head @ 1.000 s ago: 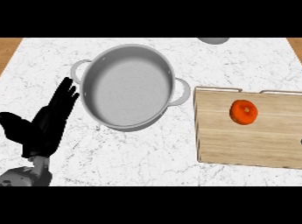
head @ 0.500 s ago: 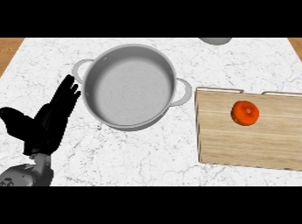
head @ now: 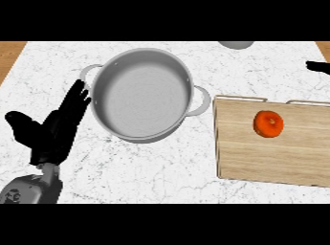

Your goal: Pick the squash from the tray and place it in the pot

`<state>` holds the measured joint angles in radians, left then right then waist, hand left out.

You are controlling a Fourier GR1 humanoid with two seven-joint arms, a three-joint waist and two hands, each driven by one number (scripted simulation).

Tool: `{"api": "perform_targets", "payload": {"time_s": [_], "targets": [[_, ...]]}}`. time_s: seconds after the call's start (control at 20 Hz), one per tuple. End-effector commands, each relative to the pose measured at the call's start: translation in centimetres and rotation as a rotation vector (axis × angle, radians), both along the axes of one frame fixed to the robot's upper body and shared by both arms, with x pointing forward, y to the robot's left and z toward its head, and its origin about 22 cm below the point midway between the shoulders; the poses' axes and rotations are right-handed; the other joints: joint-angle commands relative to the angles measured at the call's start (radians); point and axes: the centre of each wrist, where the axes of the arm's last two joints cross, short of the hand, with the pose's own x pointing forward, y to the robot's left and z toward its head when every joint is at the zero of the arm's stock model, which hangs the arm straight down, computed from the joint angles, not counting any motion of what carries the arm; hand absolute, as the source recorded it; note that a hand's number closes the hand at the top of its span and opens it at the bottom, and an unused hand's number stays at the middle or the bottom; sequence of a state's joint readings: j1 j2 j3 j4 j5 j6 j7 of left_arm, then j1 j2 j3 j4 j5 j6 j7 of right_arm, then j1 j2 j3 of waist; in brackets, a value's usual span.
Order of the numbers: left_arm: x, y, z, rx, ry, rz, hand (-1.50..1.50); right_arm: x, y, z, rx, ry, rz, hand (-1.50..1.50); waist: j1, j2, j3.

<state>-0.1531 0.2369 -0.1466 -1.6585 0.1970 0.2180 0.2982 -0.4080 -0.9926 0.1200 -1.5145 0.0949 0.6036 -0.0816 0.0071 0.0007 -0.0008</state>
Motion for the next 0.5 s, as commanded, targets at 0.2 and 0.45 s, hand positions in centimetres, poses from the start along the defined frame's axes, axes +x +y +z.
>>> {"api": "perform_targets", "payload": {"time_s": [0.2,0.45], "targets": [[-1.5,1.5,-0.2,-0.005,0.006,-0.008,0.00,1.0,1.1,-3.1,-0.137,0.078,-0.039,-1.50,0.004,0.000,0.001],[0.1,0.2,0.6,0.003,-0.007,0.005,0.00,1.0,1.4,-4.7,-0.206,0.089,-0.063,-1.50,-0.004,0.000,0.001]]}}
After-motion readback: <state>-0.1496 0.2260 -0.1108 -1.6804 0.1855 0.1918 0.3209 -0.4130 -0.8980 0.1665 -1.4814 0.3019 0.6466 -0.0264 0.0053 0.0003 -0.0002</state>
